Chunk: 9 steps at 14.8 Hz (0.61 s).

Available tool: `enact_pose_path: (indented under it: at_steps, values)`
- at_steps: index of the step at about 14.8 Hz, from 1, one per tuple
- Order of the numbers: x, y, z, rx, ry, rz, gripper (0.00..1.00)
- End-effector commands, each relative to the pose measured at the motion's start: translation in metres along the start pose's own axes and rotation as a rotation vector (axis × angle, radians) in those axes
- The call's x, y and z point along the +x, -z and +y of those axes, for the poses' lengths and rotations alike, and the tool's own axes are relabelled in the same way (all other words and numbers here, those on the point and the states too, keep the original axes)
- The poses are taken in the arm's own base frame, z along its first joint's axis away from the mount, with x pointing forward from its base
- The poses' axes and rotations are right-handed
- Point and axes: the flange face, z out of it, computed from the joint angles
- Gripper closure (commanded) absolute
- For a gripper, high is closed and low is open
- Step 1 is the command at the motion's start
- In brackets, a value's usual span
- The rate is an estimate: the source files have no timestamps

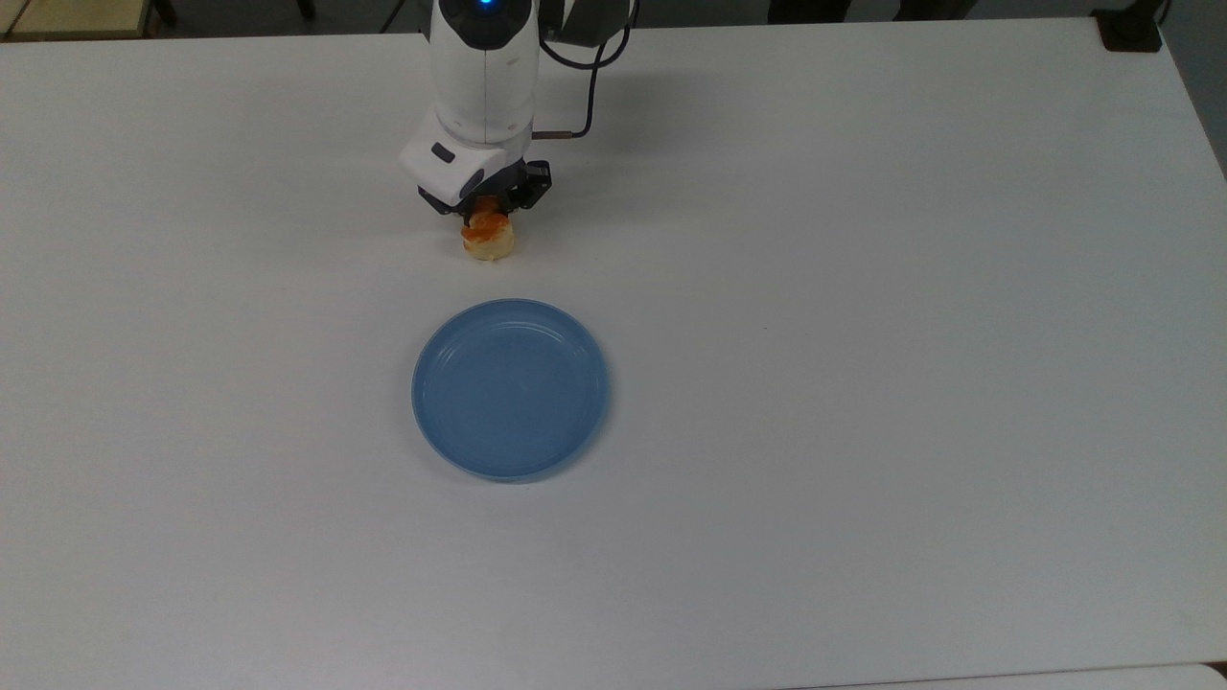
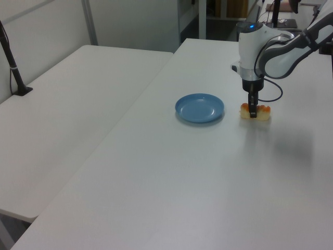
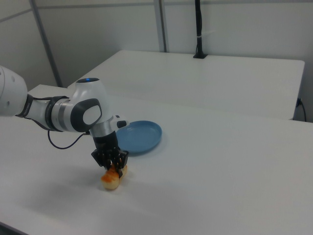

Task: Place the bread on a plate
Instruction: 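Close the gripper on the bread roll and lift it, then carry the bread roll over the blue plate and lower it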

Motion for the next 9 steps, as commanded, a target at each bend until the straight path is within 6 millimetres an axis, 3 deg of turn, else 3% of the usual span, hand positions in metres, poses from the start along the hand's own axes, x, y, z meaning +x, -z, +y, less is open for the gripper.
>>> enact_pose_path:
  at_steps: [1, 6, 9]
  values:
    - [0.005, 0.022, 0.011, -0.025, -0.007, 0.041, 0.74]
    - [0.034, 0.093, 0.026, -0.022, -0.02, 0.088, 0.7]
    - [0.052, 0.104, 0.015, -0.004, -0.017, 0.126, 0.68]
